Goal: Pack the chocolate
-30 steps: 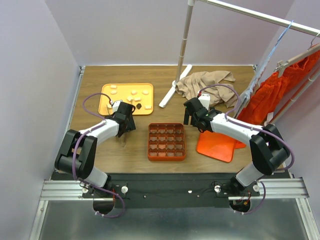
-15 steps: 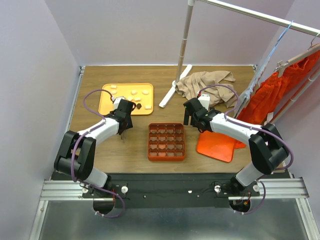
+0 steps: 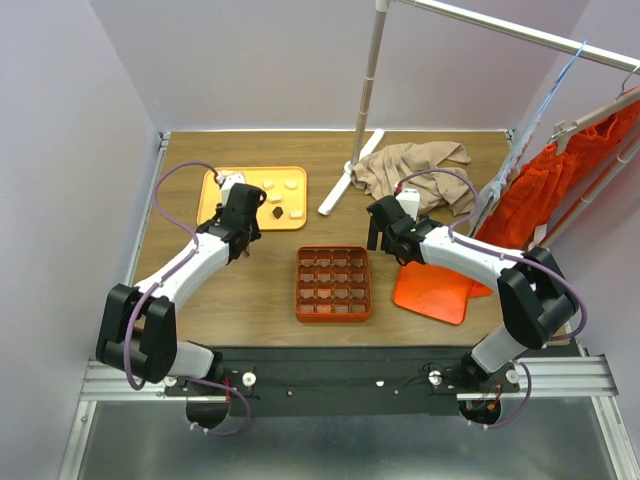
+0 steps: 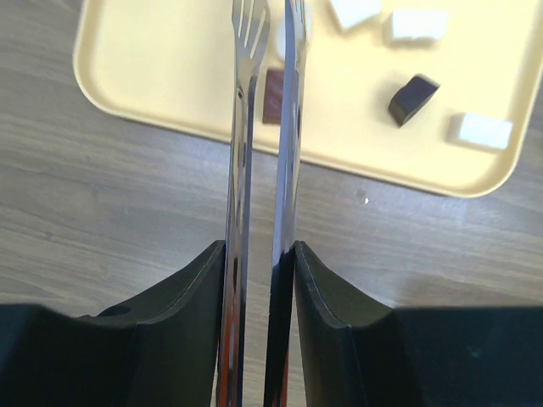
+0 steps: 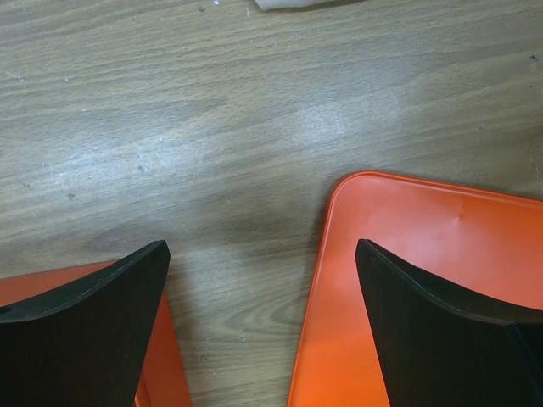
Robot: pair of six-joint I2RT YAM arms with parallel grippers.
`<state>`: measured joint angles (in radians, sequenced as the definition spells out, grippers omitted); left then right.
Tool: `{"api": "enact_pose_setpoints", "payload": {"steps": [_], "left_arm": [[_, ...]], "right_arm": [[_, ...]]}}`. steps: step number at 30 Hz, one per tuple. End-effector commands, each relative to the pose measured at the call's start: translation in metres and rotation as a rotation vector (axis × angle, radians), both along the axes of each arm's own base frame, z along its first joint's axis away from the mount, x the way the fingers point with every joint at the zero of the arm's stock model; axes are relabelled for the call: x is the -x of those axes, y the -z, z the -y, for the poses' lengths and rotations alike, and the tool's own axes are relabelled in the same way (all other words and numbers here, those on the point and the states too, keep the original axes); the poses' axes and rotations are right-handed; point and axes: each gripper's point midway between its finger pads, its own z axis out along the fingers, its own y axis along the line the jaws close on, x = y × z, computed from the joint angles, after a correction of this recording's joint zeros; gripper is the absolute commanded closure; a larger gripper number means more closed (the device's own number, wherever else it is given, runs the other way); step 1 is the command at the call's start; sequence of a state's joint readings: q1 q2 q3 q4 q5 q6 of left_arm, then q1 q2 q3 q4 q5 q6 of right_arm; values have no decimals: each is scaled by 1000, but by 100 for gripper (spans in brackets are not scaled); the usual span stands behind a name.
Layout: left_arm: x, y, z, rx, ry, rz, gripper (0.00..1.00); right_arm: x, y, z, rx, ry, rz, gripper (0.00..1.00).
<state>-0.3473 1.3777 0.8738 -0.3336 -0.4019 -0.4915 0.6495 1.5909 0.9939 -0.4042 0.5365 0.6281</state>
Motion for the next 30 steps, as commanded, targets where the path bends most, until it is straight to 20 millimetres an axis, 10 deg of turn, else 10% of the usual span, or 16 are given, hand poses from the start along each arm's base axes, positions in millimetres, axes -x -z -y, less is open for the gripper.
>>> {"api": "enact_pose_setpoints", "payload": {"steps": [1,8,30], "left_arm": [[-13,-57,-10,-58,-13,112,56],[-20,-83,-14,-99,3,141,56],[-48,-73,25,-36,197,-2,46]], "right_arm": [[0,2,-3,-2,3,-2,0],[1,7,-3,-6,6,-16,0],[5,10,0,-1,7,-22,0]]}}
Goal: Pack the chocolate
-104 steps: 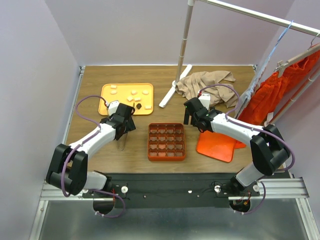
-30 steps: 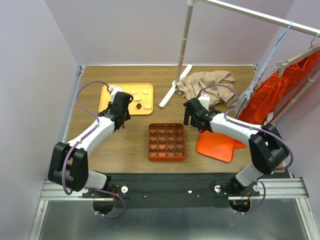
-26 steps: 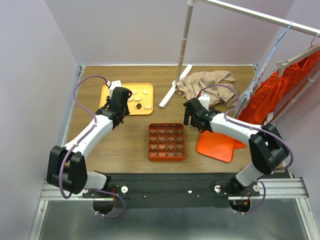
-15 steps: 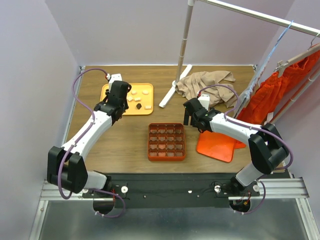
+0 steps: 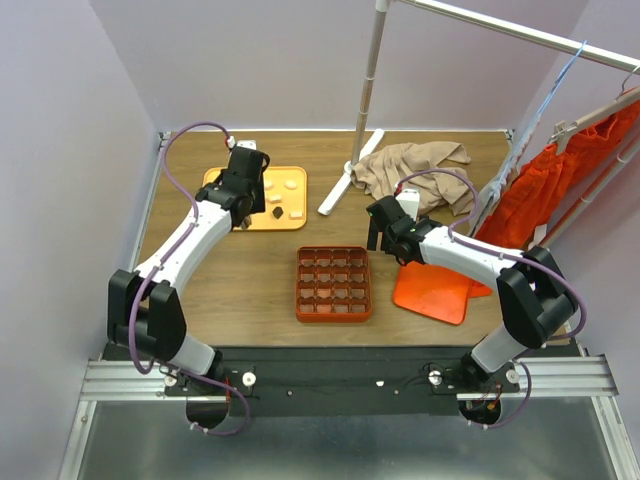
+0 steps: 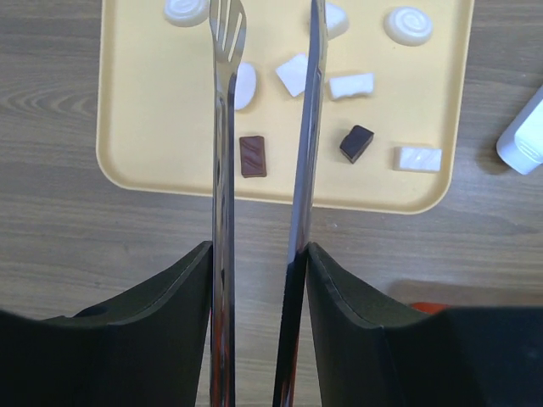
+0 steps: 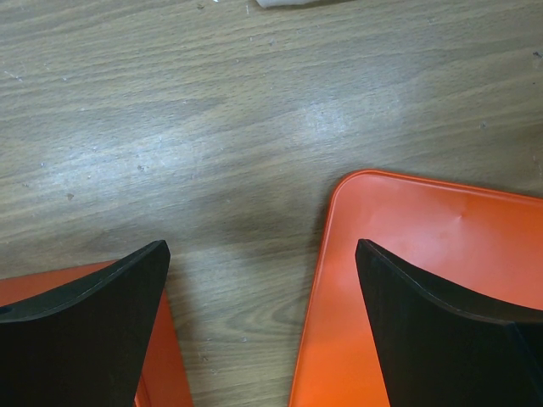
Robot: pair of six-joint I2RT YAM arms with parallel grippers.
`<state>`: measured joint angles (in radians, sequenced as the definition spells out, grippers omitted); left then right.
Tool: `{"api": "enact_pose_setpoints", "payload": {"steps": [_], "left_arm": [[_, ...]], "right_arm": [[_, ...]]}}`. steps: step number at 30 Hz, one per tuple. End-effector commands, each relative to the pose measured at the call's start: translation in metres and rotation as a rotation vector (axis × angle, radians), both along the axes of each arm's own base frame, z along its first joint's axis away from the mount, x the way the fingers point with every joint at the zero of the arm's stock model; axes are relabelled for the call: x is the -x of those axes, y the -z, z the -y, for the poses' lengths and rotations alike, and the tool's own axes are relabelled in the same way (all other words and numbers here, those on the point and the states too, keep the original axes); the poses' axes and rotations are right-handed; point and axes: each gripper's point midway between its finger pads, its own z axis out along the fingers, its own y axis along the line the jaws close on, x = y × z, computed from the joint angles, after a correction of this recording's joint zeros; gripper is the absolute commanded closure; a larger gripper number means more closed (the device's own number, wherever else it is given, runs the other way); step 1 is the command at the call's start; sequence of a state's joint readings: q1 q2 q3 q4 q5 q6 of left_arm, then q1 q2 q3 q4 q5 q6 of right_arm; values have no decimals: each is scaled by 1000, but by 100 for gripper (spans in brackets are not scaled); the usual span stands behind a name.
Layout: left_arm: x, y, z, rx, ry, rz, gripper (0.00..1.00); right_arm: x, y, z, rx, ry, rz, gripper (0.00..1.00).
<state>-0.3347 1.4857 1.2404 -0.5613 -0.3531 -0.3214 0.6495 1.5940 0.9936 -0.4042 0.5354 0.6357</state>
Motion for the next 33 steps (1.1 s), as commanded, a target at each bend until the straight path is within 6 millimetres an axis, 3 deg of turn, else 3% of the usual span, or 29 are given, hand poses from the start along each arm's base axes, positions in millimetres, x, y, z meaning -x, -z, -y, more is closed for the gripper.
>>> {"api": "enact_pose_setpoints", "payload": {"steps": [1,12,20,27,33], "left_arm": [[-12,-4,16,50,59,3,46],[-29,26,18,26,21,-54,52],[-40,21,28,-44,66,-38,52],[-36,42,30,-171,79,-118,51],[-35,41,29,-239,29,-112,49]], "right_arm": [[4,9,-1,3,1,-19,0],[6,11,3,11,6,-24,0],[4,11,0,6,6,-24,0],[2,11,-1,9,7,-23,0],[3,14,-1,10,5,-32,0]]}}
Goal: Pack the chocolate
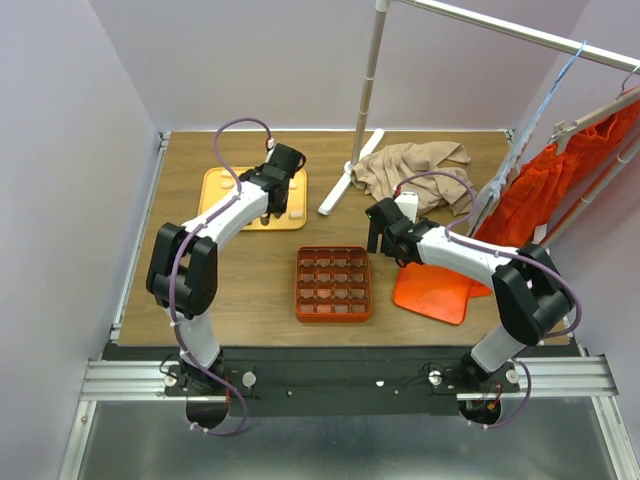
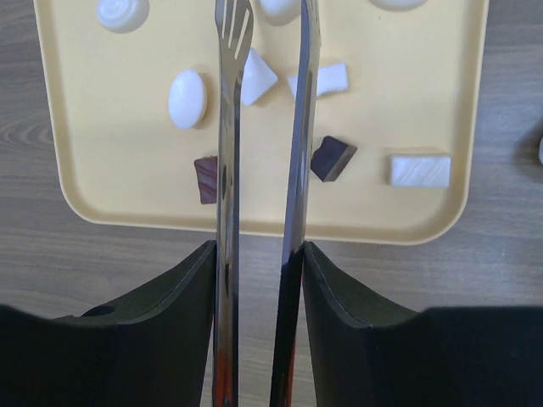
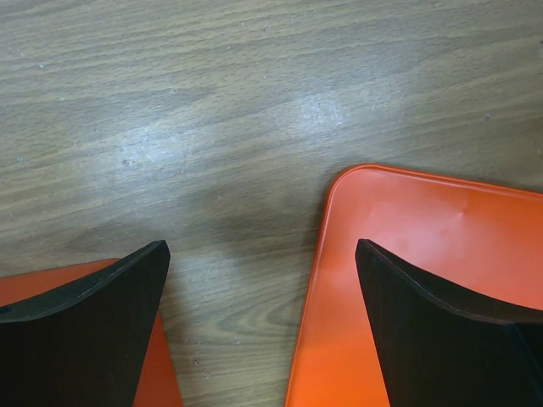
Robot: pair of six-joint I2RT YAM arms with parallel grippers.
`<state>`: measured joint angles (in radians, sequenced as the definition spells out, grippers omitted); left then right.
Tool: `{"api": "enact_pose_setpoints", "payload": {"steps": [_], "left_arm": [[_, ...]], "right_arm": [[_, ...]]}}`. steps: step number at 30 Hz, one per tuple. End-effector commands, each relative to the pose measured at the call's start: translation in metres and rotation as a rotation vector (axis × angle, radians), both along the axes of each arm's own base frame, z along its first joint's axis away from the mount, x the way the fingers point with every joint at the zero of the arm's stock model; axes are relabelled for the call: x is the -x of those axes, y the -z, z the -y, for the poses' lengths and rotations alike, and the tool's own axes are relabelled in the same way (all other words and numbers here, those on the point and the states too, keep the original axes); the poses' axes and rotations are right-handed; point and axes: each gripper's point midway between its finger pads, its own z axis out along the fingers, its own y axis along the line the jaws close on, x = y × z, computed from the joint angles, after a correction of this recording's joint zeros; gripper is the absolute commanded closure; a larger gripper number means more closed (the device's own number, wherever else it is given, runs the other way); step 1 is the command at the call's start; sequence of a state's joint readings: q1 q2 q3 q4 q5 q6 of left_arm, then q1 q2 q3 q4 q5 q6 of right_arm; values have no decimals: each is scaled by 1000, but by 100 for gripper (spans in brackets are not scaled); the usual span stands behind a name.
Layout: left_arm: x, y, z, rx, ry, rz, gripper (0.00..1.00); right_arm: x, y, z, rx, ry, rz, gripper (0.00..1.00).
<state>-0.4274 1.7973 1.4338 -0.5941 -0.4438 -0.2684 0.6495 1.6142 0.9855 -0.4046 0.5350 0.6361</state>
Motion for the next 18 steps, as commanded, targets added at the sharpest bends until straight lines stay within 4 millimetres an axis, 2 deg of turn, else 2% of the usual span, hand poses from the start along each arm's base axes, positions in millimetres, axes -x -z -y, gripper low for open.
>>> {"api": "enact_pose_setpoints", "payload": {"steps": [1,18], "left_arm": [[3,-9,-7,-77,-34,16,48],[-8,3,5,-74,5,0,48]], "right_arm": [[-1,3,-4,-9,7,-4,0],[0,1,-2,-11,12,2,0]]}}
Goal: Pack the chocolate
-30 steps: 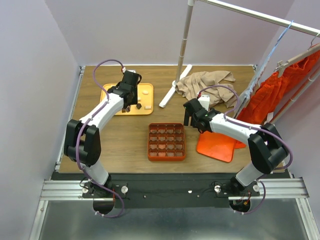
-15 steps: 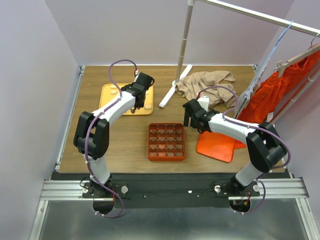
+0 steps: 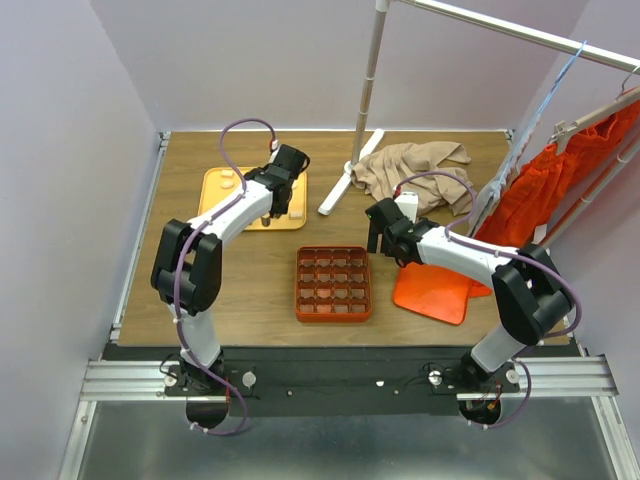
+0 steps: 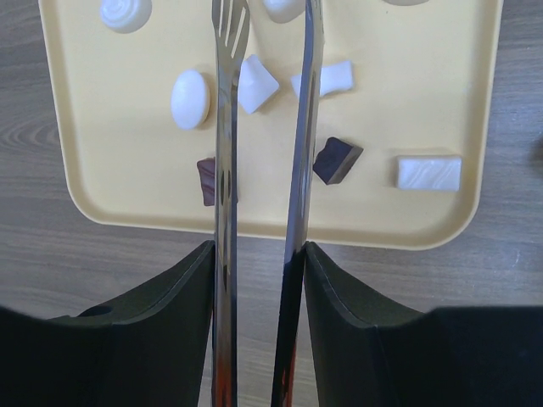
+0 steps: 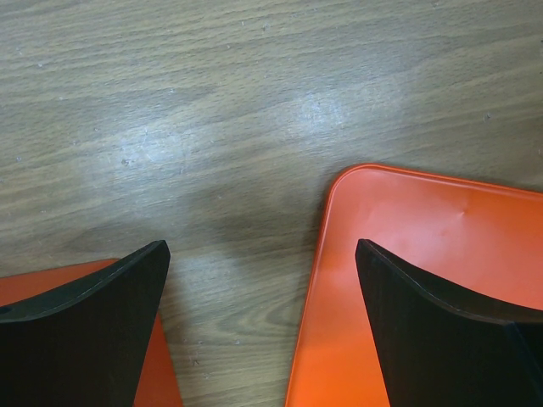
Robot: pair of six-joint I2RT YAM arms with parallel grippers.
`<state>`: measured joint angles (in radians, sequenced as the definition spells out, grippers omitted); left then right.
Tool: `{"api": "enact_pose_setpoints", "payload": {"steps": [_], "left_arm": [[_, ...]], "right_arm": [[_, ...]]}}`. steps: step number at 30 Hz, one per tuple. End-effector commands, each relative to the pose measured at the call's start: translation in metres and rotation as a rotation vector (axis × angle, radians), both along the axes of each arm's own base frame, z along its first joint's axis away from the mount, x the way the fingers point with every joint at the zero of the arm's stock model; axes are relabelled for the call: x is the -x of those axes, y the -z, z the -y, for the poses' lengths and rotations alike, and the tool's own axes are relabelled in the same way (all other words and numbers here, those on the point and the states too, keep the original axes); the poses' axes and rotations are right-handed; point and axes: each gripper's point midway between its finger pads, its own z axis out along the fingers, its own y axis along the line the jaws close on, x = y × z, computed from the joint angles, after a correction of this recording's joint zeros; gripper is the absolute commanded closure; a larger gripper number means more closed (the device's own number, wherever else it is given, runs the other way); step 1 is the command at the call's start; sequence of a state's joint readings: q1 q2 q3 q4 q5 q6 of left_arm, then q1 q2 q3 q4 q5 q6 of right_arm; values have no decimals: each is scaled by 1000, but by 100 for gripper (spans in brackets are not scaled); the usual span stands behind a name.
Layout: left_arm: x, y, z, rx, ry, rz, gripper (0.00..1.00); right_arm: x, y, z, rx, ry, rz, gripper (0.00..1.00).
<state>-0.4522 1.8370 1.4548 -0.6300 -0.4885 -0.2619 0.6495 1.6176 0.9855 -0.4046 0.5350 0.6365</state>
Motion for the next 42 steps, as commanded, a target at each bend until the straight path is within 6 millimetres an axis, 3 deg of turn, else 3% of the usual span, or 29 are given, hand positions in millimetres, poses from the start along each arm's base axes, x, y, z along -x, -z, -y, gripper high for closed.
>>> {"api": "enact_pose_setpoints", "payload": {"steps": [1,9,10,13,16,17,24,25,31,36,42], "left_arm": [[-12,-6,4,-13,4,32,48],[-8,-11,2,-47,-13,38,55],[-7,-13,0,-51,-19,40,63],[-6,-19,0,-49,-19,47,67],[-4,-22,0,-46,-22,48,82],[-4,-24,0,-46,-22,49,83],[-3,-55,-1,-35,-30,98,92],[-3,-62,-2,-30,-29,113,99],[7,-82,-2,-5,-6,141,100],[22,-87,6,7,39,135,100],[59,-91,18,-18,112,123,100]], "right_arm": [[1,1,-2,-12,13,3,0],[1,-3,0,-14,22,17,0],[1,-3,0,-17,20,17,0],[2,-2,0,-15,19,13,0],[1,-2,0,-18,20,13,0],[2,-2,0,-17,20,12,0],[2,-8,0,-27,20,26,0],[2,-9,1,-29,20,28,0],[-1,-14,2,-20,27,48,0],[-5,-22,2,-14,28,70,0],[-16,-57,6,-1,13,153,0]]}}
